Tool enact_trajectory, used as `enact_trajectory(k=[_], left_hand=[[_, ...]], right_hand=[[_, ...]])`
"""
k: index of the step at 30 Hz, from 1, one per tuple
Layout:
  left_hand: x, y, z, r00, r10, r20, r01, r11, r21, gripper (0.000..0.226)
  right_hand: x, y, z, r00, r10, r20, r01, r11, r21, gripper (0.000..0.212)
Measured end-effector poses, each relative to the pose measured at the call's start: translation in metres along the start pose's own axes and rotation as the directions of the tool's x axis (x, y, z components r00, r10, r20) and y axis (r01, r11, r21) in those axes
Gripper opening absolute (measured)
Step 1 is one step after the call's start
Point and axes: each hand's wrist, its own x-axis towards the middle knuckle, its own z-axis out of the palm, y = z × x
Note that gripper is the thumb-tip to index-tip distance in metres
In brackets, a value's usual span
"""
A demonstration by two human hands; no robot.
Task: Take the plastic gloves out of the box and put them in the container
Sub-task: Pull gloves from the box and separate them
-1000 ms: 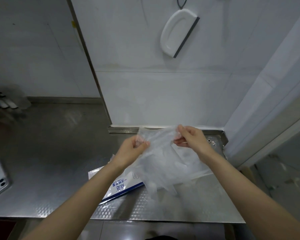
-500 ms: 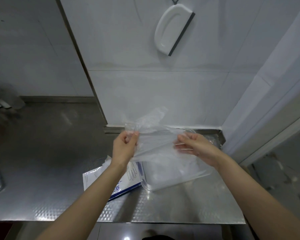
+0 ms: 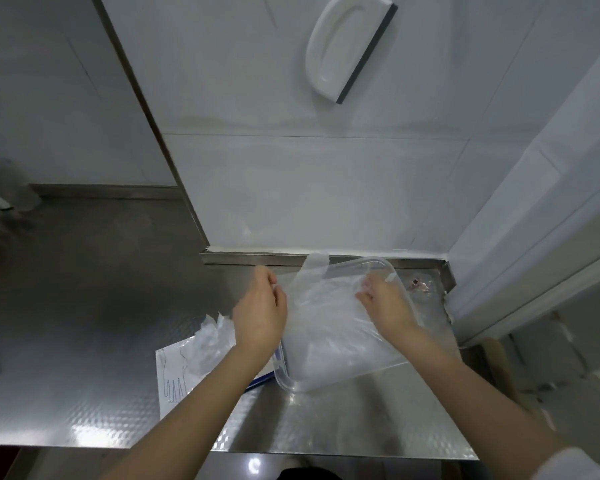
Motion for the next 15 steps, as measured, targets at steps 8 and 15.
enact_trajectory(k=[8, 15], left_hand=[[0.003, -0.003, 0.043, 0.745, 0.169, 0.646, -0.470, 0.820, 0.327, 0.042], [0.008, -0.001, 0.067, 0.466, -0.161, 0.870, -0.615, 0.648, 0.449, 0.055]], right_hand=[[0.005, -0.004, 0.017, 0.981, 0.032, 0.193, 0.047, 0.919, -0.391, 0.045], [-0.002, -0.007, 0.011, 0.976, -0.182, 0.118, 0.216, 0.758, -0.616, 0.043]])
